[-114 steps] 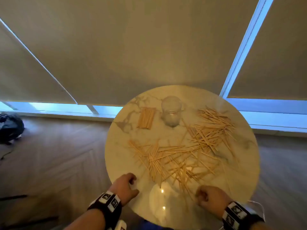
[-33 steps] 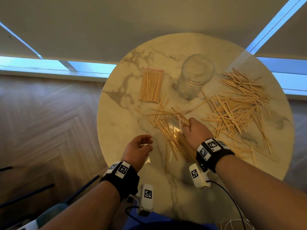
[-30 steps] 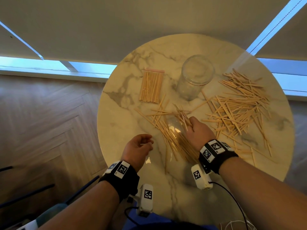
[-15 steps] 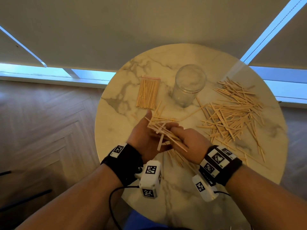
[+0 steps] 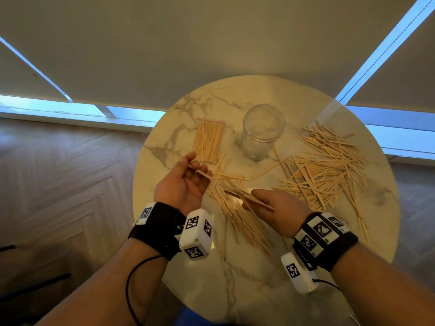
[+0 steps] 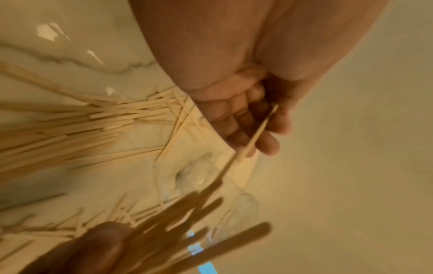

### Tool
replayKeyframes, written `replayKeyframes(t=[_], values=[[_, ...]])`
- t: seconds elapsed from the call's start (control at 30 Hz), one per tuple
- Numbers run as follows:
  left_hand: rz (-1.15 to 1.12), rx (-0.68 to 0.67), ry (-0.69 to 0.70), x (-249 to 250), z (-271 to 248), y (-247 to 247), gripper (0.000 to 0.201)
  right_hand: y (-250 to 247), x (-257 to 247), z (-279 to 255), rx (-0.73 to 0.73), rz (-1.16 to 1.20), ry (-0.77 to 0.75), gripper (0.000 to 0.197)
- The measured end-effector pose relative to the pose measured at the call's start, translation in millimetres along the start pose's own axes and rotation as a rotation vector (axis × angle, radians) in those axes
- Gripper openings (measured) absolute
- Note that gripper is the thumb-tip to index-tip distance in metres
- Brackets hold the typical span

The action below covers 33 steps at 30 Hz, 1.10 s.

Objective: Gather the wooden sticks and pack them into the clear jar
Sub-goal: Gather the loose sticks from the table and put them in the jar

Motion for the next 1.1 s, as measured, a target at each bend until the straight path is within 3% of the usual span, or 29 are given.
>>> replayKeyframes(t=[0.07, 0.17, 0.27, 0.33, 0.5, 0.63, 0.73, 0.83, 0.93, 1.0, 1.1], values=[[-0.030, 0.058, 0.034, 8, 2, -4, 0.023, -4, -1, -2, 0.032, 0.022, 0.006, 0.040], [0.172, 0.097, -0.049, -5, -5, -8, 0.032, -6, -2, -2, 0.103, 0.038, 0.025, 0.044], [0.442, -0.018, -0.190, -41, -22, -4, 0.061, 0, -4, 4, 0.117, -0.007, 0.086, 0.040], [0.589, -0.123, -0.195, -61, -31, 4, 0.067, 3, -6, 7, 0.107, -0.054, 0.120, 0.036], [1.000, -0.105, -0.047, -72, -33, 7, 0.027, 6, -14, 4, 0.107, -0.164, 0.175, 0.029], [1.122, -0.108, -0.047, -67, -29, 1, 0.028, 4, -15, 2, 0.121, -0.225, 0.210, 0.029], [1.063, -0.067, -0.019, -53, -32, -1, 0.027, -1, -11, -1, 0.146, -0.206, 0.248, 0.032], [0.926, -0.030, 0.011, -38, -39, 1, 0.027, -11, -2, -3, 0.217, 0.041, 0.296, 0.038], [0.895, -0.175, -0.006, -37, -53, 20, 0.030, -21, -7, -2, 0.325, 0.562, 0.301, 0.044], [0.962, -0.285, -0.014, -45, -65, 40, 0.035, -27, -21, 1, 0.315, 0.926, 0.263, 0.050], [0.985, -0.348, -0.014, -54, -72, 65, 0.038, -42, -35, 4, 0.283, 1.037, 0.154, 0.038]])
Point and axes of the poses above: each hand's wrist, its own z-axis towards the middle knuckle, its own y-axis out of the palm, x = y × z, the point moved 4 cm from there along z, towards the middle knuckle, and after that the axes turned 3 degrees about -y, right-handed, at the moved point
